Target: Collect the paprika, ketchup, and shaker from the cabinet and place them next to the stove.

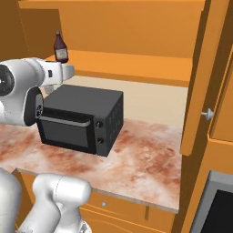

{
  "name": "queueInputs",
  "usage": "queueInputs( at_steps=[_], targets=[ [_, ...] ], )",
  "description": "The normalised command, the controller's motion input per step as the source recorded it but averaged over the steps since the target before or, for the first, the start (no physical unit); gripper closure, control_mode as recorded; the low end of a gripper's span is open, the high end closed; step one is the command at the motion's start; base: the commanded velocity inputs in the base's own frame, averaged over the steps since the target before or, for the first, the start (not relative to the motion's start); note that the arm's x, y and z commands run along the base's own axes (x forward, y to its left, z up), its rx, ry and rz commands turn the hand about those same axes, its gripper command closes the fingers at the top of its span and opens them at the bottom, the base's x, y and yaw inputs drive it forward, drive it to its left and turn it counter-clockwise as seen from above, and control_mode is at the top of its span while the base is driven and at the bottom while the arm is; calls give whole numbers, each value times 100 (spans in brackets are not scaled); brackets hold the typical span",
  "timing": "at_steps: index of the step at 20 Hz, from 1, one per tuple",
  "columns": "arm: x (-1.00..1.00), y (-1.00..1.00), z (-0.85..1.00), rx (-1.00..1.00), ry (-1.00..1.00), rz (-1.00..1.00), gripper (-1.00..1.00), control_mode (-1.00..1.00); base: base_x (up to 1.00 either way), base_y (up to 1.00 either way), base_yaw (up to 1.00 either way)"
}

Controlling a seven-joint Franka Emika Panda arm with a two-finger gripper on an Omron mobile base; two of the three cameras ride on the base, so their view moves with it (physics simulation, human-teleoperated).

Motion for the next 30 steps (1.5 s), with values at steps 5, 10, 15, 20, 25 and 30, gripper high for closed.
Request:
queueInputs(
  at_steps=[5, 10, 15, 20, 25, 30],
  targets=[
    [47, 5, 10, 1, 0, 16, -100, -100, 0, 0, 0],
    [41, 10, 18, 0, 0, 15, -100, -100, 0, 0, 0],
    [38, 12, 24, 0, 0, 10, -100, -100, 0, 0, 0],
    [40, 15, 24, 0, 0, 8, -100, -100, 0, 0, 0],
    [40, 14, 24, 0, 0, 6, -100, -100, 0, 0, 0],
    [37, 12, 22, 0, 0, 4, -100, -100, 0, 0, 0]
  ],
)
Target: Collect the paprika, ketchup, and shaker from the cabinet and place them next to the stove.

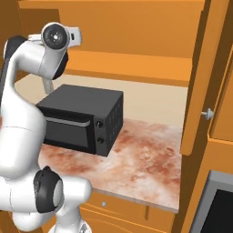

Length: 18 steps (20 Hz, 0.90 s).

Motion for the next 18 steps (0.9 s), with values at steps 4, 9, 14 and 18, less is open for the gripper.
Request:
queueInputs(
  at_steps=[4, 9, 14, 18],
  targets=[
    [29, 1, 1, 0, 3, 0, -100, -100, 0, 0, 0],
    [38, 0, -8, 0, 1, 0, -100, -100, 0, 0, 0],
    [31, 1, -2, 0, 0, 0, -100, -100, 0, 0, 0],
    [26, 8, 0, 0, -1, 0, -100, -100, 0, 0, 0]
  ],
)
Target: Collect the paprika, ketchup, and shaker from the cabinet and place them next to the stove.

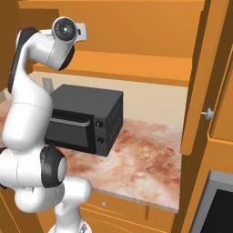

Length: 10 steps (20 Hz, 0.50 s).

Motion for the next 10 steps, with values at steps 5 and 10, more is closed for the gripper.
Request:
queueInputs(
  at_steps=[5, 10],
  targets=[
    [17, 16, -7, 0, -3, 0, -100, -100, 0, 0, 0],
    [15, 22, -7, 0, -2, 0, -100, -100, 0, 0, 0]
  ],
)
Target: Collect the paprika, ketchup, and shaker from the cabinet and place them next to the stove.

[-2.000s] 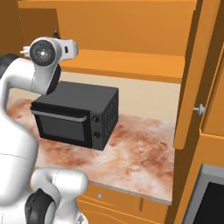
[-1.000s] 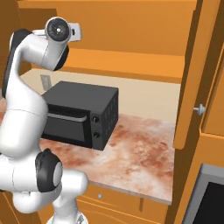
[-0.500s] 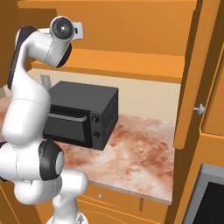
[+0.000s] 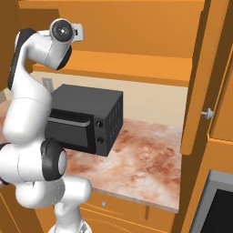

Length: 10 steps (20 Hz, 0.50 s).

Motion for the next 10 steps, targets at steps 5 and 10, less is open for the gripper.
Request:
queueInputs(
  at_steps=[5, 10],
  targets=[
    [13, 17, -3, 0, 0, 0, -100, -100, 0, 0, 0],
    [14, 11, 0, 0, 0, 0, -100, -100, 0, 0, 0]
  ],
)
